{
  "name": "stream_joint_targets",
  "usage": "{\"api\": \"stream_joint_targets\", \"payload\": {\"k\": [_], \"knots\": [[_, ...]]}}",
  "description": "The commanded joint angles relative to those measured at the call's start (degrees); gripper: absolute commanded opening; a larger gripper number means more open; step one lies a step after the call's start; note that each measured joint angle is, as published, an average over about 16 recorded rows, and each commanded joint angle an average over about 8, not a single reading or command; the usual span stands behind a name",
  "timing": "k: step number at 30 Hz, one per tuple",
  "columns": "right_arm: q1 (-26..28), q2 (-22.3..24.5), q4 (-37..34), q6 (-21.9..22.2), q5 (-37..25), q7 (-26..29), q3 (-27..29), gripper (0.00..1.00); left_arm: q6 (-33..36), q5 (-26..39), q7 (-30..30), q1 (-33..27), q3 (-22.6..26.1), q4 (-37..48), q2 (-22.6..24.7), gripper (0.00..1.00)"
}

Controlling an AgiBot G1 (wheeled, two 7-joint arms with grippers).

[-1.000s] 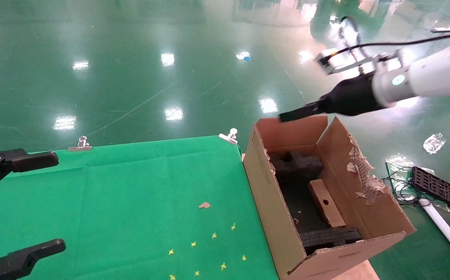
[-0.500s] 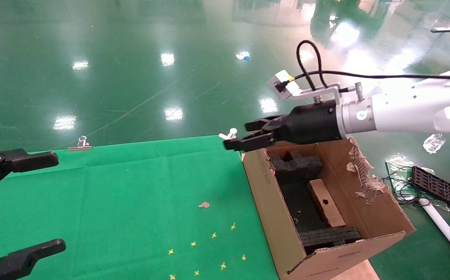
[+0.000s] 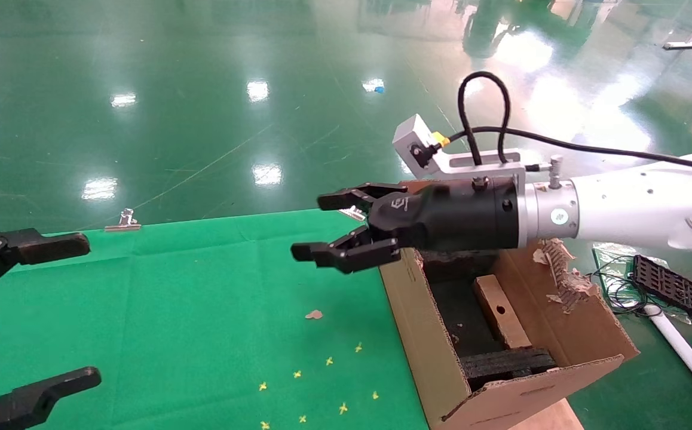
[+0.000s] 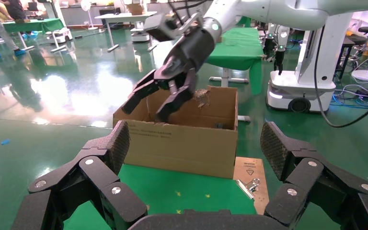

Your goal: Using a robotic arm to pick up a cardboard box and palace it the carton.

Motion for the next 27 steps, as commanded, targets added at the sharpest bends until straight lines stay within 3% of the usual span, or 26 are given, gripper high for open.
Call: {"api": "stream_joint_targets", "payload": {"k": [1, 19, 27], "knots": [[-2.0, 0.5, 2.3, -0.5, 1.1, -1.0, 2.3, 1.0, 0.0, 0.0, 0.0, 0.0, 0.0, 0.0, 0.0, 1.0], [-20.0, 4.7, 22.5, -5.0, 10.4, -9.9, 22.5, 1.0, 0.0, 0.0, 0.0, 0.0, 0.1, 0.0, 0.0, 1.0], [-22.7, 5.4, 25.5, -5.7, 12.0, -10.9, 25.5, 1.0, 0.0, -0.1, 0.0, 0.0, 0.1, 0.0, 0.0, 1.0]]}}
